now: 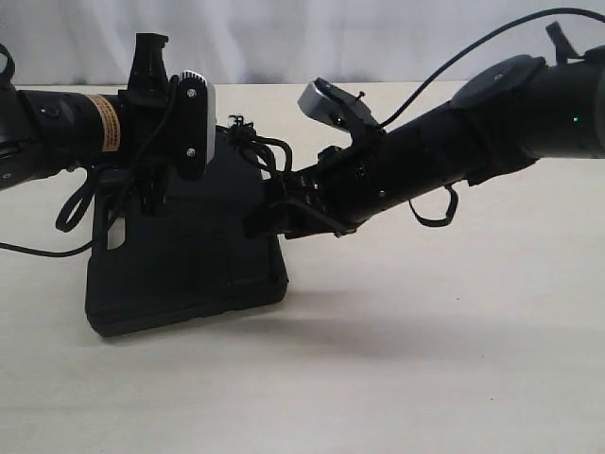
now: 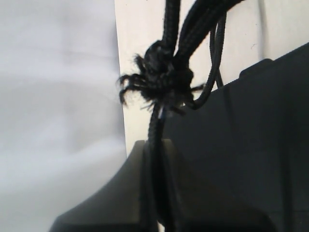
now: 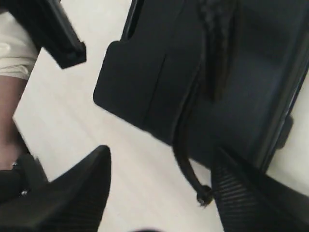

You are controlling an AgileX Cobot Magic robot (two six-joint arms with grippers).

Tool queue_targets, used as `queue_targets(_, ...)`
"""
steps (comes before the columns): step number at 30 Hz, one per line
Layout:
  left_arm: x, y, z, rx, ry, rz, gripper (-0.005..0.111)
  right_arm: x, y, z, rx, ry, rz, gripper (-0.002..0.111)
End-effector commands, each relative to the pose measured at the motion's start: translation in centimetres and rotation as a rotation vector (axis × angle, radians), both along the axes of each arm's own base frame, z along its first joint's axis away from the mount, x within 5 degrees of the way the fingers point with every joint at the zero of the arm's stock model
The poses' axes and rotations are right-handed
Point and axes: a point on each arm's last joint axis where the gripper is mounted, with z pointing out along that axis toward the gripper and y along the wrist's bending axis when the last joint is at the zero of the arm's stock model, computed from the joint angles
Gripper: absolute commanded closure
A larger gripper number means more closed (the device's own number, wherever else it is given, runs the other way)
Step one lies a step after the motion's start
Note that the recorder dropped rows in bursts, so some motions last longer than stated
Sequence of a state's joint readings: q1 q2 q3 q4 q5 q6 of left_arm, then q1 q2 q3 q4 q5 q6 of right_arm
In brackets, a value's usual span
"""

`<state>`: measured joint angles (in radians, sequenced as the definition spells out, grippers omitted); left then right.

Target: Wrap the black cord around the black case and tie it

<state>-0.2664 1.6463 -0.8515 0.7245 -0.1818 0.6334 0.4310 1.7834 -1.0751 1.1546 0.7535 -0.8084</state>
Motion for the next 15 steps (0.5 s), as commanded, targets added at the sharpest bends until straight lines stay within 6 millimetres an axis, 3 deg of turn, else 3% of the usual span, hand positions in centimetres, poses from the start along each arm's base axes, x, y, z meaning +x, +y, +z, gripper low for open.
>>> queue_targets(1,0.0,-0.3,0.4,-0.039,-0.022,-0.008,0.107,0.9,0.6,-0.4,-0.042,-0.085,-0.041,0.051)
queue_targets(5,0.0,-0.3,0.4,-0.039,-0.022,-0.008,0.107,1.4,0.6,-1.1,-0.063,-0.095,-0.066,0.054)
queue_targets(12,0.0,-0.3,0.4,-0.039,-0.022,-0.008,0.107,1.0,1.1,-0.9,0.005,-0.086,-0.018,0.101)
queue_targets(15,0.0,-0.2,0.4,-0.059,-0.008,0.011,0.107,0.6,1.4,-0.2,0.061,-0.078,0.029,0.104)
